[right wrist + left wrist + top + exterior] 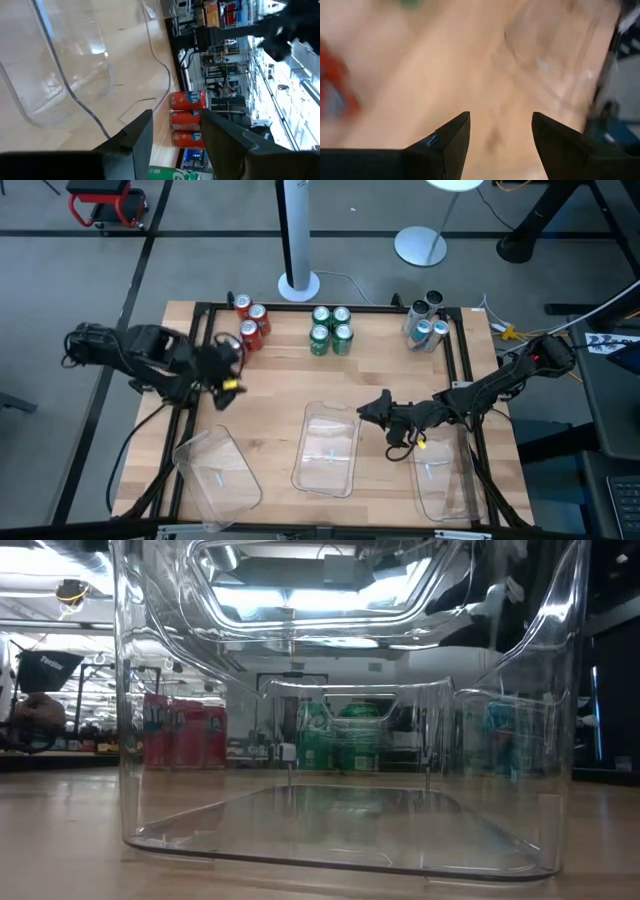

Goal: Sort soda cans
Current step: Adjust the transparent bins

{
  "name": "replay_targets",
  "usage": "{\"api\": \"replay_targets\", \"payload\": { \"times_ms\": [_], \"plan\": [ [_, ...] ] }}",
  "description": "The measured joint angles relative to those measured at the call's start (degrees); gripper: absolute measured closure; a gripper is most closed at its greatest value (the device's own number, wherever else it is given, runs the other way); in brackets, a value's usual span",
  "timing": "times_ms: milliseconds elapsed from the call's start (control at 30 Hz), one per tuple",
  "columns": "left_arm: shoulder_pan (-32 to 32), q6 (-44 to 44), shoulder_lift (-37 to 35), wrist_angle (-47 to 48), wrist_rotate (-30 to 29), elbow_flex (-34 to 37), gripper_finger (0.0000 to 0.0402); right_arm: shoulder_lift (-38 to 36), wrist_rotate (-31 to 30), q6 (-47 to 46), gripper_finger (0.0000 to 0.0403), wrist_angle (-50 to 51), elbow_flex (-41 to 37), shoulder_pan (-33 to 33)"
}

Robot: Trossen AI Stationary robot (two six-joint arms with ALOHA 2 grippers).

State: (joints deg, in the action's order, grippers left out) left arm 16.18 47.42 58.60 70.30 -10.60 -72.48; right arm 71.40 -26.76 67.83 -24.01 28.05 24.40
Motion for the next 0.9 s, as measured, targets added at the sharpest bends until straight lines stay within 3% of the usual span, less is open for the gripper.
{"api": "replay_targets", "payload": {
  "times_ms": [267, 433, 900],
  "plan": [
    [19.25, 27.54, 5.47, 8.08, 1.45, 0.8, 0.0199, 0.0, 0.82, 0.0, 0.024, -0.28, 0.0, 0.0],
    [28.02, 42.12, 10.29, 16.65, 1.45, 0.83, 0.0199, 0.02, 0.8, 0.03, 0.024, -0.3, 0.0, -0.07],
    [31.52, 40.43, 18.73, 18.85, 0.2, 0.83, 0.0199, 0.04, 0.93, 0.07, 0.024, -0.32, 0.0, -0.04]
  ]
}}
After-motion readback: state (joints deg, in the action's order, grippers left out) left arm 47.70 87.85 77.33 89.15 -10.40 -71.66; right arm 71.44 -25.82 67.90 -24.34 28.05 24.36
